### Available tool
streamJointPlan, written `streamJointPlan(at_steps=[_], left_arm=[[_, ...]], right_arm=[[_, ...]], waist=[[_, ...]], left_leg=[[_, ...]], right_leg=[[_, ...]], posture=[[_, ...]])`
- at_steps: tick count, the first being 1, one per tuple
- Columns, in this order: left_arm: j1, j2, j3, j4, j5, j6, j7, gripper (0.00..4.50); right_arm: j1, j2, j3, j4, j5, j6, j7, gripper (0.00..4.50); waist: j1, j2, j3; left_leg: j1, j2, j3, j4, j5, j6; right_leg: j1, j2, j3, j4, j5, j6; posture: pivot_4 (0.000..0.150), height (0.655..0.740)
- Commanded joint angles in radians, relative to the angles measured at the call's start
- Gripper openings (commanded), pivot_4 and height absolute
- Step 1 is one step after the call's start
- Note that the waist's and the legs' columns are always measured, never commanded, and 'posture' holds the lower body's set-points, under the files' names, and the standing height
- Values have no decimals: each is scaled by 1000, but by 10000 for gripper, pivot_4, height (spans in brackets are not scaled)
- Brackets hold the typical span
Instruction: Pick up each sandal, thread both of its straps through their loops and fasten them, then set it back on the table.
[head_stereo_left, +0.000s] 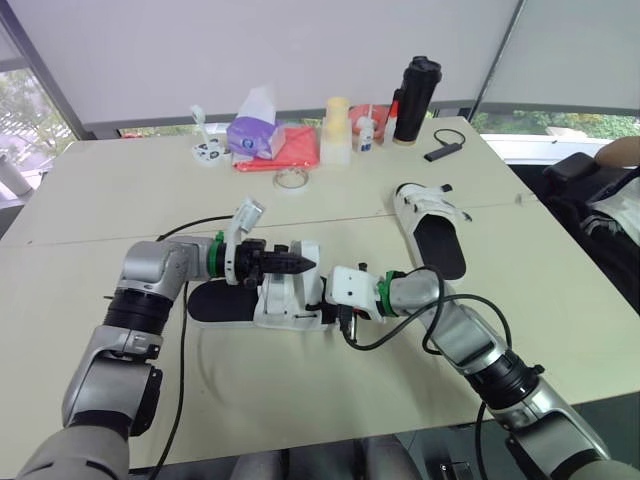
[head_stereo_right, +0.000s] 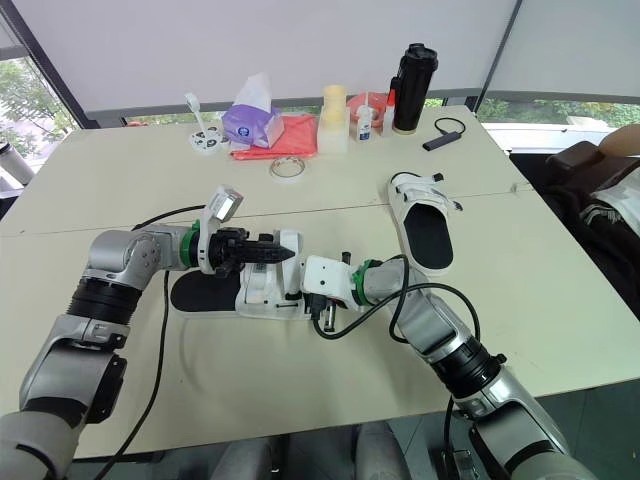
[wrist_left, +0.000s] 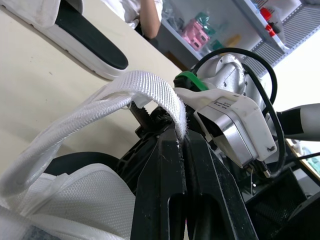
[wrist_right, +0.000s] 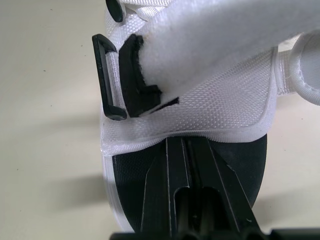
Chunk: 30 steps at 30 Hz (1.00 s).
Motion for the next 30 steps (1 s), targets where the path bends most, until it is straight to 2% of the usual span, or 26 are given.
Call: streamJointPlan(at_steps=[1, 12, 30], left_arm=[[-10, 10, -1, -6, 5, -14, -20, 221], [7, 7, -10, 32, 47, -51, -35, 221], [6, 21, -9, 23, 41, -22, -66, 221]], right_arm=[[26, -7, 31, 10, -16, 23, 8, 0], [28, -8, 31, 6, -17, 25, 11, 0], [28, -11, 31, 6, -20, 28, 11, 0]], waist=[[0, 0, 0], [0, 0, 0], [1, 0, 0]], left_leg=[[0, 0, 0, 0, 0, 0], [0, 0, 0, 0, 0, 0], [0, 0, 0, 0, 0, 0]], right_leg=[[0, 0, 0, 0, 0, 0], [0, 0, 0, 0, 0, 0], [0, 0, 0, 0, 0, 0]], posture=[[1500, 7400], [1500, 7400], [1500, 7400]])
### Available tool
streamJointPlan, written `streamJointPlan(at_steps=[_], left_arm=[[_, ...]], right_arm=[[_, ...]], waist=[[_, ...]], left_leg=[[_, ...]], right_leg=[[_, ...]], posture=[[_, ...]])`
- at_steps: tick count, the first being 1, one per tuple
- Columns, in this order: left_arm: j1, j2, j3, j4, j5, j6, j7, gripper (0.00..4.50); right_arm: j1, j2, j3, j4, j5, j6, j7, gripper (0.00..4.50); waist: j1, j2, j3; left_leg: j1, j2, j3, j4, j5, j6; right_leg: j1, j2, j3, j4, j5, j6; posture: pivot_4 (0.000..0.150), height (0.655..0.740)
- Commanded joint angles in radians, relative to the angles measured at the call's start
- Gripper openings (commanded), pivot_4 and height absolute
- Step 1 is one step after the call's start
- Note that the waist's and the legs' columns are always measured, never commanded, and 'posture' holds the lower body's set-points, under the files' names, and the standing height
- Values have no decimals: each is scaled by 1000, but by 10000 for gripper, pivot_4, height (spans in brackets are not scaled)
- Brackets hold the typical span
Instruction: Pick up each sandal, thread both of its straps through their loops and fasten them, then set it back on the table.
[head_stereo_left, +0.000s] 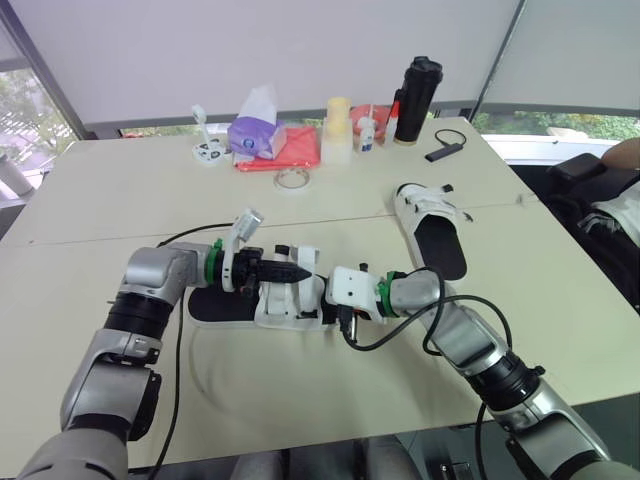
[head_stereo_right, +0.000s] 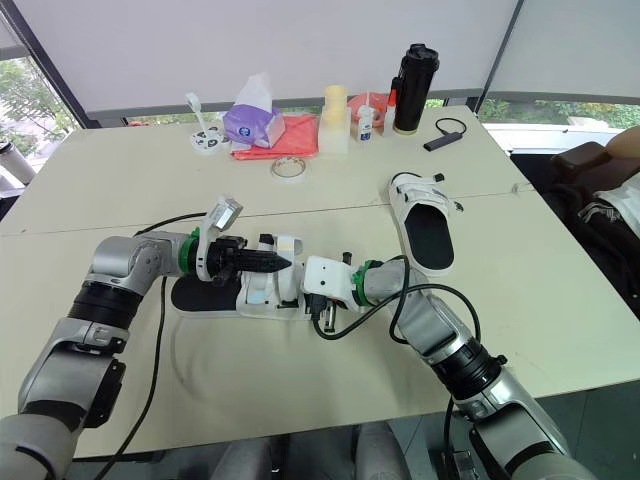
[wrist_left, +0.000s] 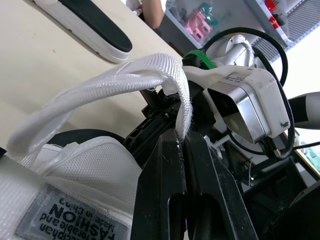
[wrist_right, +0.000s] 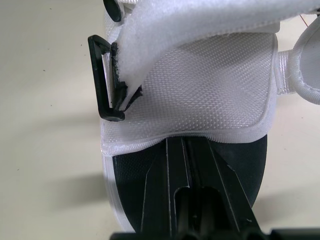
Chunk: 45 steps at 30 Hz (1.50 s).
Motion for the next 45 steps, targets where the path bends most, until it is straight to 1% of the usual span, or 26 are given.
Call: streamJointPlan(at_steps=[1, 11, 15, 19, 29, 33, 38, 45], left_arm=[[-11, 20, 12, -14, -10, 9, -17, 221], [-12, 53, -13, 10, 25, -29, -45, 221], [-6, 46, -33, 25, 63, -83, -43, 221], [-14, 15, -27, 54, 97, -137, -8, 221], [-38, -15, -24, 73, 111, -147, -20, 221], [-62, -16, -34, 65, 112, -144, -45, 221], [-104, -14, -48, 127, 142, -183, -67, 221], [-135, -2, -98, 167, 190, -225, -147, 221]], right_arm=[[24, -11, 32, 15, -15, 18, 11, 0], [25, -10, 32, 15, -15, 18, 11, 0], [24, -10, 32, 16, -15, 17, 11, 0], [25, -10, 33, 13, -16, 19, 11, 0], [25, -9, 36, 11, -17, 20, 10, 0], [26, -8, 36, 9, -18, 22, 8, 0], [27, -5, 39, 8, -18, 22, 8, 0], [28, -3, 37, 7, -19, 23, 6, 0]], waist=[[0, 0, 0], [0, 0, 0], [0, 0, 0], [1, 0, 0], [1, 0, 0], [1, 0, 0], [1, 0, 0], [1, 0, 0]], left_leg=[[0, 0, 0, 0, 0, 0], [0, 0, 0, 0, 0, 0], [0, 0, 0, 0, 0, 0], [0, 0, 0, 0, 0, 0], [0, 0, 0, 0, 0, 0], [0, 0, 0, 1, 0, 0], [0, 0, 0, 1, 0, 0], [0, 0, 0, 1, 0, 0]], right_leg=[[0, 0, 0, 0, 0, 0], [0, 0, 0, 0, 0, 0], [0, 0, 0, 0, 0, 0], [0, 0, 0, 0, 0, 0], [0, 0, 0, 0, 0, 0], [0, 0, 0, 0, 0, 0], [1, 0, 0, 1, 0, 0], [1, 0, 0, 1, 0, 1]], posture=[[1500, 7400], [1500, 7400], [1500, 7400], [1500, 7400], [1500, 7400], [1500, 7400], [1500, 7400], [1500, 7400]])
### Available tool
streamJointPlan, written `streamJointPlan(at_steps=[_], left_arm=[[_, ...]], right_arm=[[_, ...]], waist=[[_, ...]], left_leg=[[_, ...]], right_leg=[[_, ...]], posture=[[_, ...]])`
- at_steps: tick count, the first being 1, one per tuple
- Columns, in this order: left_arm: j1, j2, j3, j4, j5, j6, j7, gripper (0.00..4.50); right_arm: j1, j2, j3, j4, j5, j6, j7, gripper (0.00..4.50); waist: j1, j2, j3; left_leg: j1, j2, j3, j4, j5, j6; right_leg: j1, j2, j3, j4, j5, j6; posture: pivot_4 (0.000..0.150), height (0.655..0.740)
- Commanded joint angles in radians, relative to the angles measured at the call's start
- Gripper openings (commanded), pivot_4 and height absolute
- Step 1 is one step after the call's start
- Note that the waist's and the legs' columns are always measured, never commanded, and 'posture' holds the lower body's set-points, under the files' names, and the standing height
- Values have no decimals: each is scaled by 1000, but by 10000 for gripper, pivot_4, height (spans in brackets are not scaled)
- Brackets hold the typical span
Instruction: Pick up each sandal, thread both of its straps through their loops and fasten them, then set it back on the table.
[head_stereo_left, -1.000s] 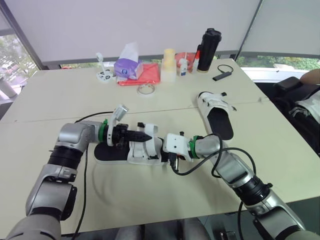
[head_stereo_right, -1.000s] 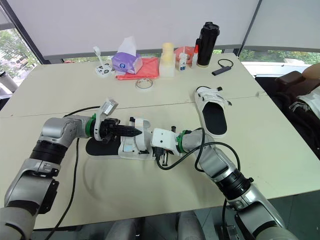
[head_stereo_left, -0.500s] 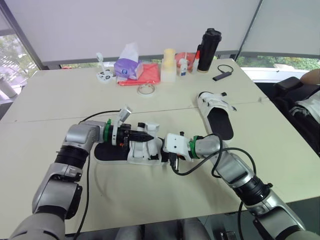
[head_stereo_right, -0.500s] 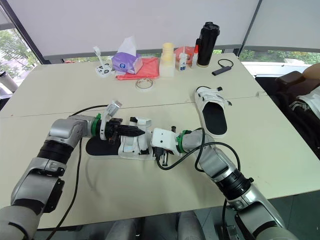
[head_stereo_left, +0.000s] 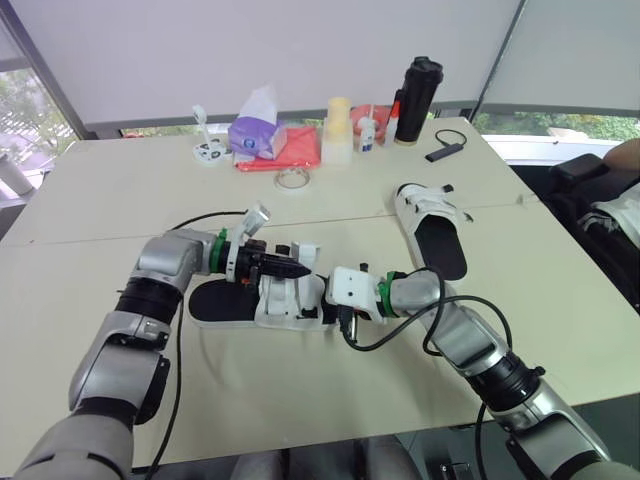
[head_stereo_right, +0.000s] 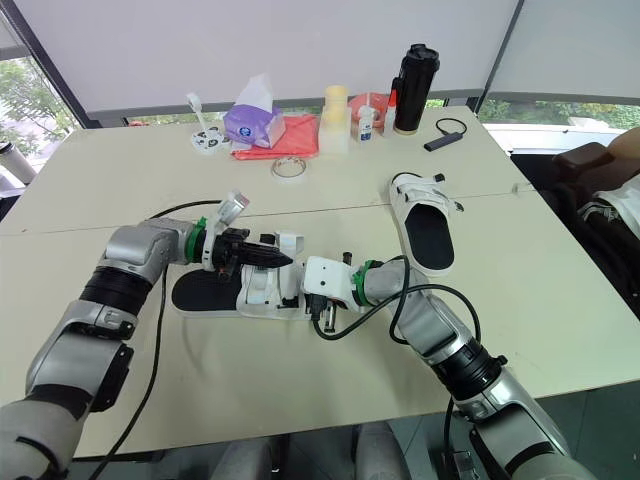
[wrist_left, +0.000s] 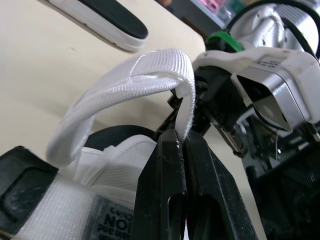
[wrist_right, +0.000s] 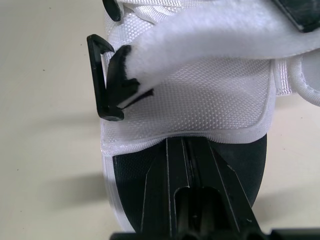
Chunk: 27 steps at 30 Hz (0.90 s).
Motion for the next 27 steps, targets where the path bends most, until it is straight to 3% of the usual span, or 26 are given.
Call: streamJointPlan(at_steps=[1, 18, 27], left_arm=[[-29, 16, -22, 11, 29, -30, -47, 221], [-87, -5, -16, 148, 128, -142, -86, 221], [-84, -58, -13, 90, 118, -117, -78, 221]], right_arm=[[26, -3, 33, 12, -13, 22, 7, 0], [24, -1, 32, 14, -14, 22, 5, 0], [25, -1, 31, 12, -15, 24, 4, 0]], waist=[[0, 0, 0], [-1, 0, 0], [-2, 0, 0]], left_leg=[[0, 0, 0, 0, 0, 0], [0, 0, 0, 0, 0, 0], [0, 0, 0, 0, 0, 0]], right_leg=[[0, 0, 0, 0, 0, 0], [0, 0, 0, 0, 0, 0], [0, 0, 0, 1, 0, 1]], posture=[[1500, 7400], [1500, 7400], [1500, 7400]])
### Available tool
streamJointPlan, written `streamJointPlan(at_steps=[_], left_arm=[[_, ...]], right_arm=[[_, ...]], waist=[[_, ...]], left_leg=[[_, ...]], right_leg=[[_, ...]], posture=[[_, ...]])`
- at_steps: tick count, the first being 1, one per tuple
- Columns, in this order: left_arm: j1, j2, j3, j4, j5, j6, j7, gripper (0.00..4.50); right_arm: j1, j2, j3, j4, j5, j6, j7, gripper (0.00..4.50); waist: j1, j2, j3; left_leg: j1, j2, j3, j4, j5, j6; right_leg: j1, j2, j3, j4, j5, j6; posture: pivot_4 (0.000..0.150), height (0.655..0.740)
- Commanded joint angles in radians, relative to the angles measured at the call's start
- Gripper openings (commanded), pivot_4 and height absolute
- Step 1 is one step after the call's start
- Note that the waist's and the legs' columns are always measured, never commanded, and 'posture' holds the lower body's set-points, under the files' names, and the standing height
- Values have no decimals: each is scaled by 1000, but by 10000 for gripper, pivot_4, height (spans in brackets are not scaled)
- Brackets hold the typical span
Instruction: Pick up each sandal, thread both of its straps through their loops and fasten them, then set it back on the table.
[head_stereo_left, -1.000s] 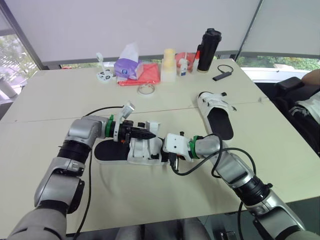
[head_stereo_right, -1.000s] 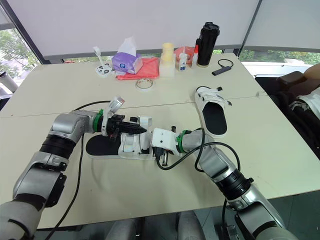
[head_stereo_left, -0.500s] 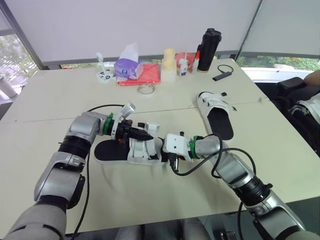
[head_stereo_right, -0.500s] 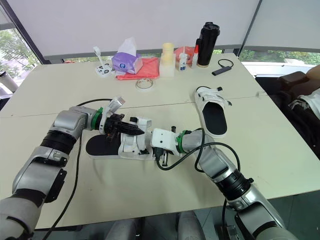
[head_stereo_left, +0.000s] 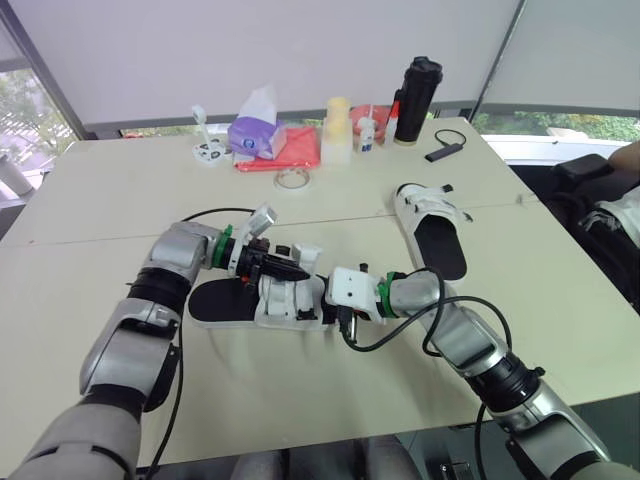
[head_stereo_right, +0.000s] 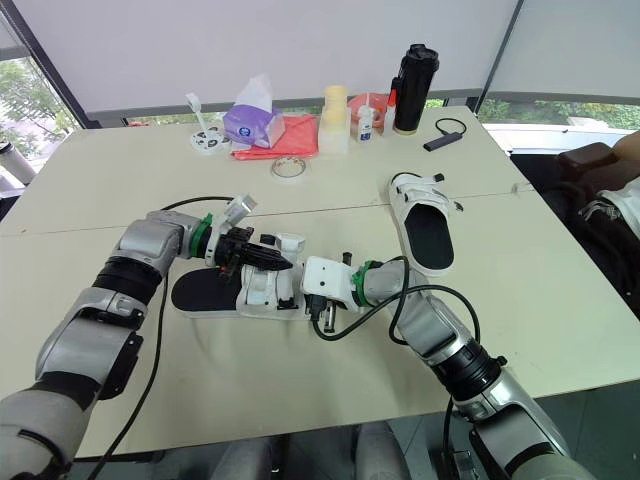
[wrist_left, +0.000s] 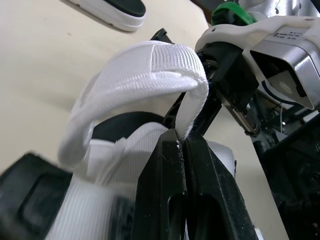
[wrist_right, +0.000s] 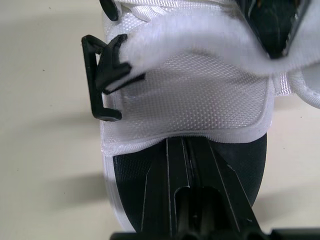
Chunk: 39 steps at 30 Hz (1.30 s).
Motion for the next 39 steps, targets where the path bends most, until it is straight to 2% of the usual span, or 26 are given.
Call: streamJointPlan(at_steps=[1, 9, 20, 24, 30, 39], left_arm=[[-19, -5, 2, -56, -7, 11, -5, 221], [-15, 0, 25, -102, -12, -10, 25, 221], [-23, -7, 55, -58, -17, -12, 49, 221], [-14, 6, 47, -80, -28, 30, 10, 221], [-33, -5, 86, -82, -68, 103, 29, 221], [-7, 40, 81, -162, -131, 235, -10, 221]], right_arm=[[23, -3, 32, 15, -13, 22, 7, 0], [24, 0, 30, 12, -14, 28, 1, 0], [22, 2, 32, 18, -13, 22, -1, 0], [26, -4, 32, 13, -13, 23, 1, 0], [27, -4, 34, 13, -14, 23, 2, 0], [22, -1, 37, 21, -14, 13, 2, 0]], waist=[[0, 0, 0], [0, 0, 0], [0, 0, 0], [-1, 0, 0], [-1, 0, 0], [-1, 0, 0]], left_leg=[[0, 0, 0, 0, 0, 0], [0, 0, 0, 1, 0, 0], [0, 0, 0, 2, 0, 0], [0, 0, 0, 2, 0, 0], [0, 0, 0, 2, 0, 0], [0, 0, 0, 2, 0, 0]], right_leg=[[0, 0, 0, 0, 0, 0], [0, 0, 0, 1, 0, 0], [0, 0, 0, 1, 0, 0], [0, 0, 0, 1, 0, 0], [1, 0, 0, 1, 0, 0], [0, 0, 0, 1, 0, 0]], posture=[[1500, 7400], [1500, 7400], [1500, 7400], [1500, 7400], [1500, 7400], [1500, 7400]])
